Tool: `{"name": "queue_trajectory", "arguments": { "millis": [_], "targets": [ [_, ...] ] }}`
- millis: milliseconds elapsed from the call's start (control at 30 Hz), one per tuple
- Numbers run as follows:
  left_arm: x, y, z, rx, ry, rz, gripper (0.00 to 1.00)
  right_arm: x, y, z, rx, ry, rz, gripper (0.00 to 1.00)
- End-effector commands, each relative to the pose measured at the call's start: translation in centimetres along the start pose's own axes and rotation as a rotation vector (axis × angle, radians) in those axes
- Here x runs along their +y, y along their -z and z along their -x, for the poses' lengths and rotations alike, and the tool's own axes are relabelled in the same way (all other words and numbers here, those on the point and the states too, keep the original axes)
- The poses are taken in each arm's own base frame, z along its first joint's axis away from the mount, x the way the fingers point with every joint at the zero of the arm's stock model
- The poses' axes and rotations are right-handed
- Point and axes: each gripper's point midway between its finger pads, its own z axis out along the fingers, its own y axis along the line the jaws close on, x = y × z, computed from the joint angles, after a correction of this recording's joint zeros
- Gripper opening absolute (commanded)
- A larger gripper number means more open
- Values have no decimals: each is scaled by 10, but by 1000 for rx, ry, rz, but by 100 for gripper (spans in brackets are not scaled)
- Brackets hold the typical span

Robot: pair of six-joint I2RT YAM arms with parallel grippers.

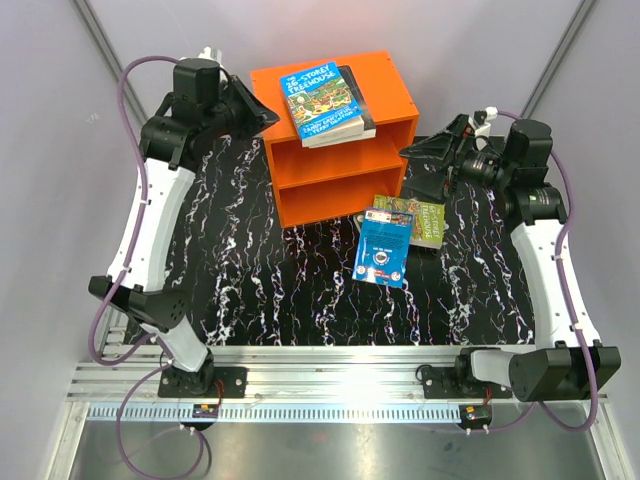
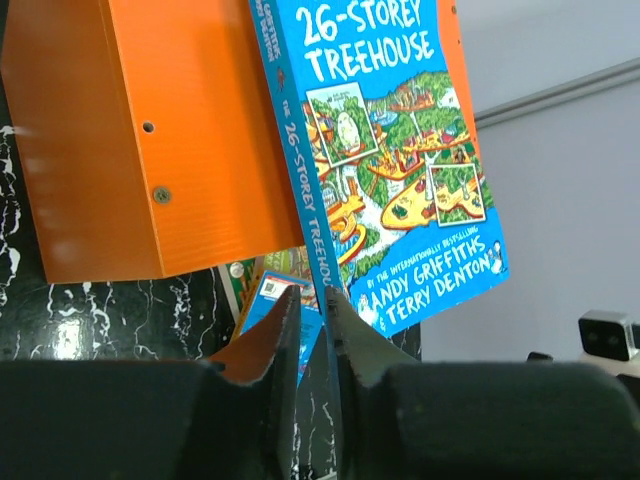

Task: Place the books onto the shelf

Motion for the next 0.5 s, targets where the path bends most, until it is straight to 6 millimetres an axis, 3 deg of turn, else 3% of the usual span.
{"name": "queue_trajectory", "arguments": {
  "millis": [0,300,467],
  "targets": [
    [-7,-6,3,-11,-9,-40,15,6,1,-7,12,46,13,100],
    [-2,-32,-9,23,-2,-27,13,2,-9,-7,38,48,6,100],
    [-10,-45,-9,28,-1,-43,13,-1,-13,-6,42,54,-3,100]
  ]
}}
